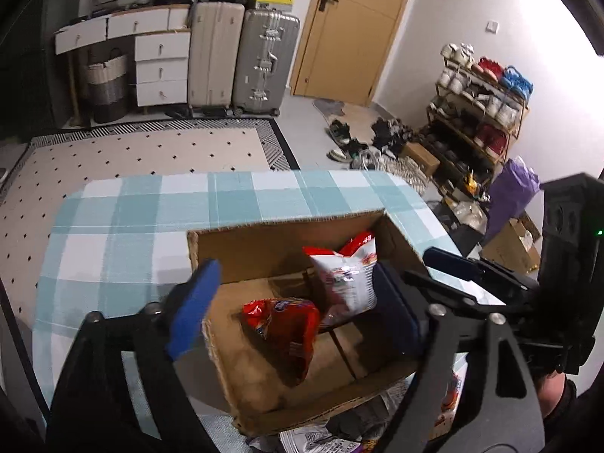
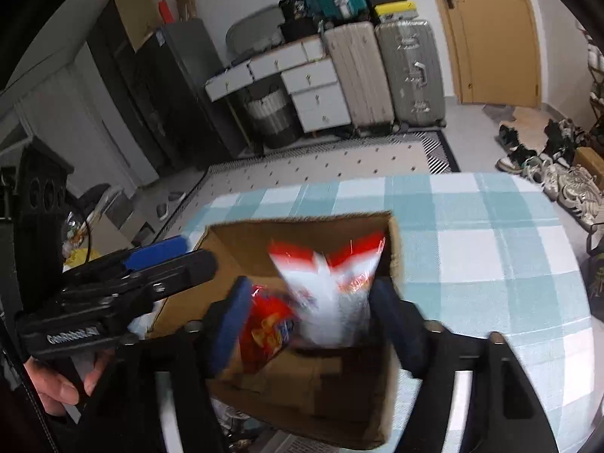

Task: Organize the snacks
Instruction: 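Open both tools to drop the bags into the box, then move both tools back toward the remaining snack pile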

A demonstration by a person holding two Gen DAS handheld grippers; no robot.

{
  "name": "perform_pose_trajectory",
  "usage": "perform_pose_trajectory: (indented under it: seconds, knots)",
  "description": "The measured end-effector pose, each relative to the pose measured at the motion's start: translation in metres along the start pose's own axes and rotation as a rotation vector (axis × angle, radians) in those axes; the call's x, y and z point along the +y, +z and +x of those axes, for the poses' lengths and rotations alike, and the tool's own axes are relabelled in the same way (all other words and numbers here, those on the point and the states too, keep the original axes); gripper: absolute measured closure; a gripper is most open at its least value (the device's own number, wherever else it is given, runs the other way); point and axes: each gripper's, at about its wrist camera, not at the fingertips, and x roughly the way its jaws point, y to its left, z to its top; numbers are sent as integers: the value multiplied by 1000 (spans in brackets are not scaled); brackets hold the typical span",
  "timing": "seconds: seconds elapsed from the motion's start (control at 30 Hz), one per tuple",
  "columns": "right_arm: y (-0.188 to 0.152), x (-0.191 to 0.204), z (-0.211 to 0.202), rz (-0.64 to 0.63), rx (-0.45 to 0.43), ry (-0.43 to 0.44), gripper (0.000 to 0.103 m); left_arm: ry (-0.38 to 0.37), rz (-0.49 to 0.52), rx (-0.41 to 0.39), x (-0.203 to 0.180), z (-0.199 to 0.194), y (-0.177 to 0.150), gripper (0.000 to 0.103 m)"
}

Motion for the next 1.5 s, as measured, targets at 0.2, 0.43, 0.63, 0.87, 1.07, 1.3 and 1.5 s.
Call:
perform_pose_trajectory:
  seconds: [0.2,0.43,0.63,0.87,1.07,1.3,1.5]
  knots:
    - [-1,7,-16,-28,-14,-14,19,3,17,-15,-7,-19,-4,22]
    - [-4,22,-39,-59,-34,-9,19,5,23,-30,-16,-43,-13,21]
    - [-7,35,-60,-74,-61,-6,19,14,25,-47,-20,-70,-17,21]
    - [-15,48,-94,-87,-97,3,16,27,28,-66,-28,-106,-29,21]
    - [-27,60,-125,-98,-124,5,15,50,38,-76,-37,-135,-43,21]
    - [-49,74,-161,-118,-147,8,13,68,49,-92,-51,-170,-64,19]
    - [-72,87,-190,-143,-168,9,11,83,52,-118,-65,-197,-89,15]
